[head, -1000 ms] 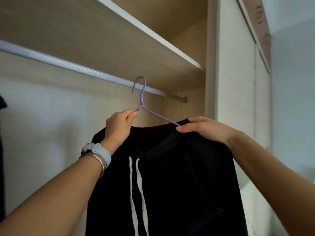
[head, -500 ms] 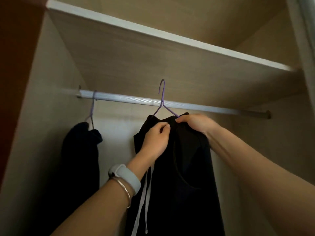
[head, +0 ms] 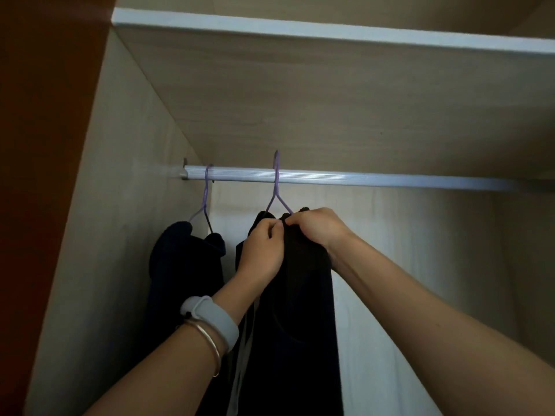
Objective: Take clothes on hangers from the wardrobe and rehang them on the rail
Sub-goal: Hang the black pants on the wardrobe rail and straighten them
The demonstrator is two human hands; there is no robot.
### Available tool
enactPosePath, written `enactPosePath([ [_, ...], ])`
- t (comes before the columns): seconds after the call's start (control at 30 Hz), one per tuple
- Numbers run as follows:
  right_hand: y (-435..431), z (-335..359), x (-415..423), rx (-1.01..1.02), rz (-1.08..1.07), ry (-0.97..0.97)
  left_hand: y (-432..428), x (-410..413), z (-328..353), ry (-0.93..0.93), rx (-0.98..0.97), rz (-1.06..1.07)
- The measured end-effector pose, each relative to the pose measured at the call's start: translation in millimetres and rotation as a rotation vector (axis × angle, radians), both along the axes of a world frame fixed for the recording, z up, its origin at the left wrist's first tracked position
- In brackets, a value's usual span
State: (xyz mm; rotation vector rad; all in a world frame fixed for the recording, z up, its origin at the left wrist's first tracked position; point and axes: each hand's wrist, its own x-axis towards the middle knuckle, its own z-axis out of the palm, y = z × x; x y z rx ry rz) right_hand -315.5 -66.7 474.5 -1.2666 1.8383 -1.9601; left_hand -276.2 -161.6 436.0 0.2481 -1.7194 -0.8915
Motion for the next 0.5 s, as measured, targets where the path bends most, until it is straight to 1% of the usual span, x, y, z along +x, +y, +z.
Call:
enactPosePath([
  [0.07, -6, -3, 3, 0.035, 0.037, 0.028, -2, 3, -4, 0.023, 0.030, 0.045],
  [0.17, -17, -11, 5, 0.082, 0.073, 0.012, -8, 7, -14, -0.018, 0.073, 0.053],
  [0.27, -27, -20, 5, 0.050, 0.085, -0.007, -12, 9, -23, 0.011, 0.098, 0.004],
  [0.43, -27, -28, 3, -0.022, 0.159, -0.088, -8, 11, -30, -0.010, 0.079, -0.038],
  [0.5, -29, -30, 6, -0.079, 0.194, -0.120, -3, 15, -29, 0.038, 0.114, -0.083],
])
